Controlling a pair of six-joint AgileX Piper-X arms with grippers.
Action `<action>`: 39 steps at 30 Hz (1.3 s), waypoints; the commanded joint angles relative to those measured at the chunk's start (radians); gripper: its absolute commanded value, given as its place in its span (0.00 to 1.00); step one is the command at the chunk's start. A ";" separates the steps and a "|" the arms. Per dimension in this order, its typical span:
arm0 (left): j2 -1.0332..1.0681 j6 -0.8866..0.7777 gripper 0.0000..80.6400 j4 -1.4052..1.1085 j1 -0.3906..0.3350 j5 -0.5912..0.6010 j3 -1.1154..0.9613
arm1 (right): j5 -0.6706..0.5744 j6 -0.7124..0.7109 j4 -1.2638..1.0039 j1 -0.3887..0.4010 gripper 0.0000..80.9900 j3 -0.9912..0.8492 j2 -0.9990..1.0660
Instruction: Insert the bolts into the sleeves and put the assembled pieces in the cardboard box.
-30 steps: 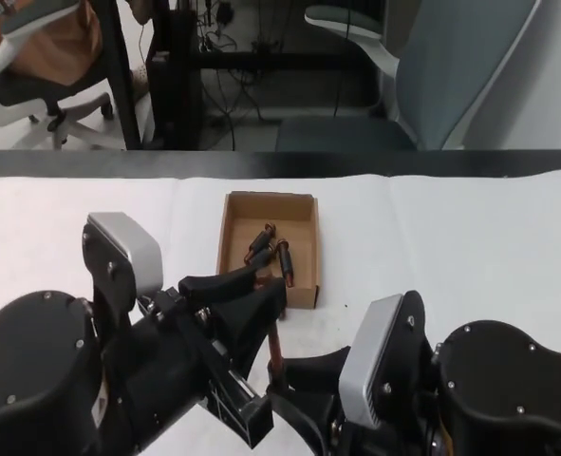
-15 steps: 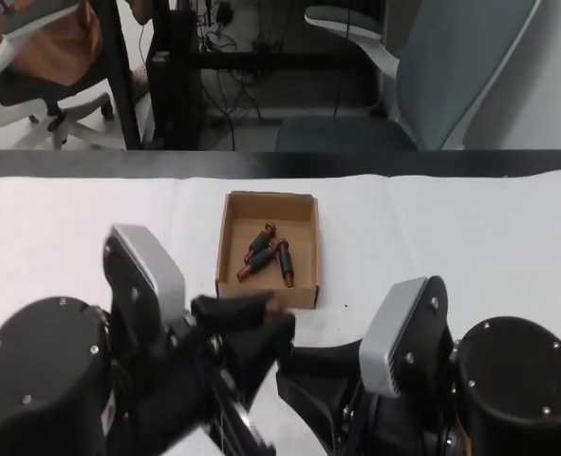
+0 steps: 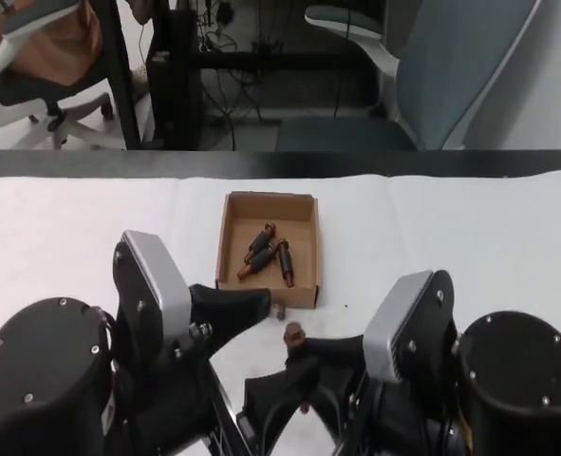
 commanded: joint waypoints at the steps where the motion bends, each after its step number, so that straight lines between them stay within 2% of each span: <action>1: -0.026 0.007 0.87 -0.006 -0.007 -0.021 -0.002 | 0.034 0.003 0.020 -0.047 0.01 -0.017 -0.015; 6: -0.120 0.007 0.87 0.112 -0.007 -0.035 -0.002 | 0.008 -0.067 0.182 -0.174 0.01 -0.100 0.001; 10: -0.164 0.012 0.87 0.357 -0.007 -0.064 -0.002 | -0.078 -0.149 0.319 -0.278 0.01 -0.245 0.087; 11: -0.164 0.012 0.85 0.413 -0.007 -0.064 -0.002 | -0.087 -0.169 0.332 -0.294 0.01 -0.288 0.123; 12: -0.160 0.014 0.79 0.468 -0.007 -0.064 -0.002 | -0.094 -0.190 0.353 -0.307 0.01 -0.334 0.162; 14: -0.159 0.014 0.75 0.515 -0.007 -0.064 -0.002 | -0.109 -0.220 0.394 -0.323 0.01 -0.433 0.252; 19: -0.159 0.014 0.74 0.531 -0.007 -0.062 -0.002 | -0.114 -0.224 0.549 -0.355 0.01 -0.675 0.488; 24: -0.159 0.014 0.74 0.540 -0.007 -0.062 -0.002 | -0.108 -0.224 0.607 -0.377 0.01 -0.875 0.695; 28: -0.159 0.024 0.74 0.539 -0.007 -0.076 -0.002 | -0.098 -0.221 0.615 -0.377 0.01 -0.957 0.791; 32: -0.159 0.046 0.74 0.539 -0.007 -0.177 -0.002 | -0.088 -0.218 0.636 -0.377 0.01 -0.983 0.839; 33: -0.159 0.065 0.74 0.532 -0.007 -0.181 -0.002 | -0.100 -0.218 0.641 -0.377 0.05 -0.984 0.842; 34: -0.152 0.081 0.74 0.509 -0.002 -0.180 -0.002 | -0.114 -0.218 0.646 -0.377 0.15 -0.983 0.844; 37: -0.092 0.027 0.74 0.412 0.033 -0.119 -0.005 | -0.108 -0.193 0.685 -0.377 0.63 -0.991 0.839; 38: -0.058 -0.006 0.74 0.400 0.049 -0.096 -0.009 | -0.084 -0.186 0.706 -0.377 0.85 -0.996 0.829; 39: -0.026 -0.029 0.74 0.399 0.062 -0.081 -0.013 | -0.064 -0.187 0.717 -0.377 0.86 -0.998 0.818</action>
